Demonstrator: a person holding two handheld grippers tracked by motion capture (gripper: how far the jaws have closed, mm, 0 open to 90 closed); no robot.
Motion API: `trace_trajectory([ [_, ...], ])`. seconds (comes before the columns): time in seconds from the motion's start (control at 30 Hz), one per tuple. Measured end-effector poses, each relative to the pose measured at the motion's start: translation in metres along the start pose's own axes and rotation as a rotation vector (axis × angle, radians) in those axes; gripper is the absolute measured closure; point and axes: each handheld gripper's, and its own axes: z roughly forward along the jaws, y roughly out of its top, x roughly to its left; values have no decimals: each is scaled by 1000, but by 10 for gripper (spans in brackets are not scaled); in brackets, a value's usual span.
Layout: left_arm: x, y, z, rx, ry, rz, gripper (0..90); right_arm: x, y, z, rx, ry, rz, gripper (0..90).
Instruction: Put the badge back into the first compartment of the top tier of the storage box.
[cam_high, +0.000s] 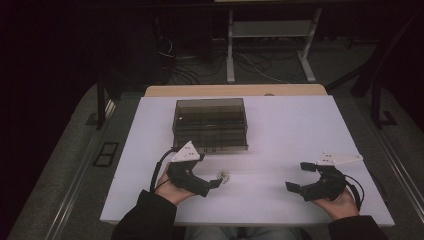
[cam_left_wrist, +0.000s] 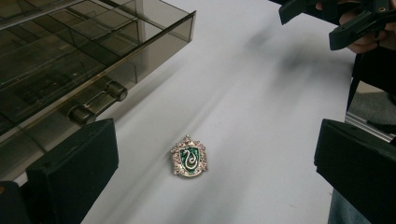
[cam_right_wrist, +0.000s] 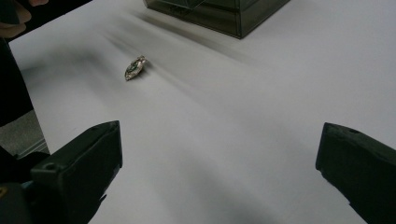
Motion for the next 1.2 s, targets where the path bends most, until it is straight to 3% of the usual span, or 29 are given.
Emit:
trace_trajectory([
  [1.2,-4,-6,39,93,-5,2,0,1,0,2,16,2,-11,3],
])
